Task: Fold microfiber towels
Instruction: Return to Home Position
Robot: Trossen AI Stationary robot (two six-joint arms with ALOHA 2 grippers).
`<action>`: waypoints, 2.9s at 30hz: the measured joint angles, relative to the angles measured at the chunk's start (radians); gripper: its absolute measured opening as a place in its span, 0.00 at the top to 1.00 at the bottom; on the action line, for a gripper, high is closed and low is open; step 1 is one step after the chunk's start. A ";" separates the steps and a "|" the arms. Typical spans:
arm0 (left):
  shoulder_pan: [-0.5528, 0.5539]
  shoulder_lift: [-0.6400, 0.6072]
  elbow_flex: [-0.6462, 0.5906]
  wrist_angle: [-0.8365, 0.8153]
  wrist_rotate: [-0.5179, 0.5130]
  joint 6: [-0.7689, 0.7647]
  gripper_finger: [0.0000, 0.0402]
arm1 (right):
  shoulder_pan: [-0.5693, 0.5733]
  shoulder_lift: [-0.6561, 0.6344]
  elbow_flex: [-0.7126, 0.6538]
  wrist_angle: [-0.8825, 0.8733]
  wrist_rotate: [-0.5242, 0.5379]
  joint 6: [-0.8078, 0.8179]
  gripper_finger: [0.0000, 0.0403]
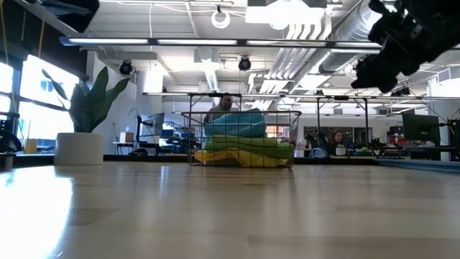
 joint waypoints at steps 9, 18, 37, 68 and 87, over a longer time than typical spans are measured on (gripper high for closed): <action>0.233 -0.005 -0.040 0.025 0.118 0.060 1.00 | 0.000 -0.207 -0.179 0.207 0.081 0.077 0.61; 0.339 -0.005 -0.040 0.074 0.118 0.185 1.00 | 0.000 -0.268 -0.297 0.498 0.168 0.002 0.61; 0.383 -0.100 -0.075 0.126 0.051 0.107 1.00 | 0.000 -0.267 -0.384 0.676 0.230 -0.136 0.61; 0.894 -0.228 -0.567 0.813 0.570 0.157 1.00 | 0.000 -0.266 -0.385 0.435 0.280 -0.130 0.61; 0.894 -0.292 -0.631 0.883 0.429 0.156 1.00 | 0.000 -0.266 -0.385 0.434 0.263 -0.133 0.61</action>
